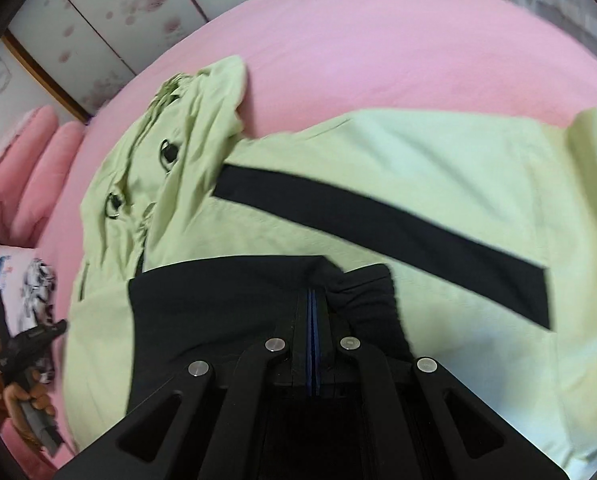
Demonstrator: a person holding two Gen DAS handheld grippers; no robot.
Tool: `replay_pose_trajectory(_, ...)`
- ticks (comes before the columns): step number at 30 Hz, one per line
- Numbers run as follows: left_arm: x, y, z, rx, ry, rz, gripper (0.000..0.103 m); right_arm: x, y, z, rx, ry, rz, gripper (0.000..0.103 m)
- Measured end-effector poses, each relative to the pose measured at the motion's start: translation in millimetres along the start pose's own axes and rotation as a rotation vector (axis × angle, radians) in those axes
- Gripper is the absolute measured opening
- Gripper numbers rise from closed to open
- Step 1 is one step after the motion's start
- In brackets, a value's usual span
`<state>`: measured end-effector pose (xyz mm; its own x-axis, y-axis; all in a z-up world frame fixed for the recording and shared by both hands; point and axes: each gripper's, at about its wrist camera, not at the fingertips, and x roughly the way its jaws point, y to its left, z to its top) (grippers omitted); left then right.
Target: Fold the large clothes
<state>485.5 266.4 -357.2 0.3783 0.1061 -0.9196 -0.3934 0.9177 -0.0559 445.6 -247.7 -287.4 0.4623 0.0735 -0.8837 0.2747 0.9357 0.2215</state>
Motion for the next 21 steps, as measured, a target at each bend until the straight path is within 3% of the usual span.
replay_pose_trajectory(6, -38.2, 2.7, -4.5, 0.055, -0.013, -0.031, 0.000, -44.8, 16.9, 5.9, 0.019, -0.059, -0.048, 0.000)
replay_pose_trajectory(9, -69.8, -3.0, -20.3, 0.083, -0.010, -0.074, 0.000, -73.1, 29.9, -1.9, 0.008, -0.063, -0.011, 0.000)
replay_pose_trajectory(12, -105.0, 0.2, -43.7, 0.109, 0.005, -0.124, 0.000, -104.4, 40.0, -17.3, 0.011, -0.064, -0.004, 0.000)
replay_pose_trajectory(16, -143.5, -9.1, -73.0, 0.226, 0.052, -0.172, 0.000, -141.9, 53.7, -43.7, 0.011, -0.062, -0.025, 0.000)
replay_pose_trajectory(21, -198.3, -25.2, -115.7, 0.352, 0.103, -0.175, 0.000, -182.6, 45.2, -89.8, 0.102, 0.010, 0.007, 0.002)
